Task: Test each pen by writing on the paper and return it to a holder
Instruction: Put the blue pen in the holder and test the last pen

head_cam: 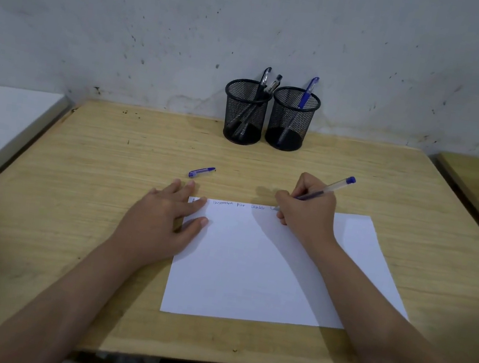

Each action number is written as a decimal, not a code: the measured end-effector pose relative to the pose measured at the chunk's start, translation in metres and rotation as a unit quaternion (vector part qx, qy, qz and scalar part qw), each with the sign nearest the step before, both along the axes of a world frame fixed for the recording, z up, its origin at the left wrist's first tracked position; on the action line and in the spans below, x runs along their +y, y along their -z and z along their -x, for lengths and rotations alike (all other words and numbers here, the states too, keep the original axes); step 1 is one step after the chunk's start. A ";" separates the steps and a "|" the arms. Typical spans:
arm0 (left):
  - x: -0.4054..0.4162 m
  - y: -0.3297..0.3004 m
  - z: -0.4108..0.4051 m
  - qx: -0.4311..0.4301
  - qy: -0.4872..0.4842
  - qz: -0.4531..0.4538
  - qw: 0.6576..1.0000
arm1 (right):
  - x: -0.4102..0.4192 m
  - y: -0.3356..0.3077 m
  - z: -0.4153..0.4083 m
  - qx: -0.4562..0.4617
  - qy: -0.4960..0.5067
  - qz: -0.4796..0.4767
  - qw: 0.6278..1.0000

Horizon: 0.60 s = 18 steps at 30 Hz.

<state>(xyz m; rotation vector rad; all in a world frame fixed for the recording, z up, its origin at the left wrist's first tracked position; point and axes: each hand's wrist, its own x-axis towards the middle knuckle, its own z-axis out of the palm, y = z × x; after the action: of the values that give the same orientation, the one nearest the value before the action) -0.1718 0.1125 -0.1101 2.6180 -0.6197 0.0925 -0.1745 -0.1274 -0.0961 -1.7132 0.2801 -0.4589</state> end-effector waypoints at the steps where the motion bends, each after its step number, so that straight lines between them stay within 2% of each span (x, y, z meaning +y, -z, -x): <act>1: 0.000 0.000 0.000 -0.001 0.000 0.000 1.000 | 0.000 0.000 0.000 -0.001 0.002 -0.002 1.000; 18: 0.000 -0.002 0.001 0.002 -0.001 -0.007 1.000 | -0.001 -0.001 0.003 -0.011 0.015 -0.007 1.000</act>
<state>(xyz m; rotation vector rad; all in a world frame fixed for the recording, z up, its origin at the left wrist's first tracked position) -0.1728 0.1129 -0.1078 2.6325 -0.6185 0.0840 -0.1772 -0.1284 -0.0952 -1.6921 0.2920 -0.4960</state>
